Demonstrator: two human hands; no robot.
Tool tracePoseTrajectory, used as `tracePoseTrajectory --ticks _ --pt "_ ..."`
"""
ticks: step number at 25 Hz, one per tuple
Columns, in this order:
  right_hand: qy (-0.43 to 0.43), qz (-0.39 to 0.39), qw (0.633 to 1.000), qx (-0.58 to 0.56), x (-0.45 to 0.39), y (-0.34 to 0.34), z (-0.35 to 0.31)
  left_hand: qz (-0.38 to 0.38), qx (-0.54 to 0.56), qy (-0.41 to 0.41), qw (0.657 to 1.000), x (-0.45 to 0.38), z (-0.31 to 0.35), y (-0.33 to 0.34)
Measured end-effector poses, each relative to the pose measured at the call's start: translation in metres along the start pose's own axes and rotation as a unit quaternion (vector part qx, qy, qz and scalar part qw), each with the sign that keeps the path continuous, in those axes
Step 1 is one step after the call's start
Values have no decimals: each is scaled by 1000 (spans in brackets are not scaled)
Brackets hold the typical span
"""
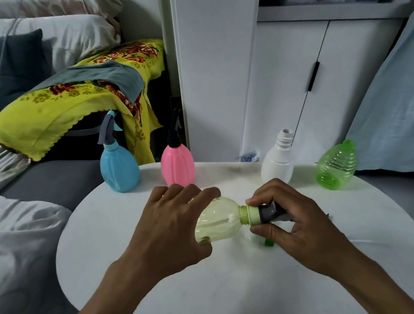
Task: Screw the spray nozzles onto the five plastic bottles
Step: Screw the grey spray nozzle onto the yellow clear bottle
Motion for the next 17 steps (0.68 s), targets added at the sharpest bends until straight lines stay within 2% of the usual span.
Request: tracePoseTrajectory --ticks 7,12,17 --pt "64 56 996 -35 2 1 5 63 -58 -24 996 2 8 -4" --pt "86 37 993 -74 3 6 7 79 -84 -20 993 1 9 -5" --pt "99 22 993 -52 4 -1 7 86 -99 4 991 1 12 -2"
Point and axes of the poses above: each hand's wrist, its own x-axis away from the middle knuckle, its own y-axis out of the palm, z = x × y, the point moved 4 cm from there along -x, towards the middle knuckle, and after that the axes turned 14 degrees about -y, right-handed, at the moved point
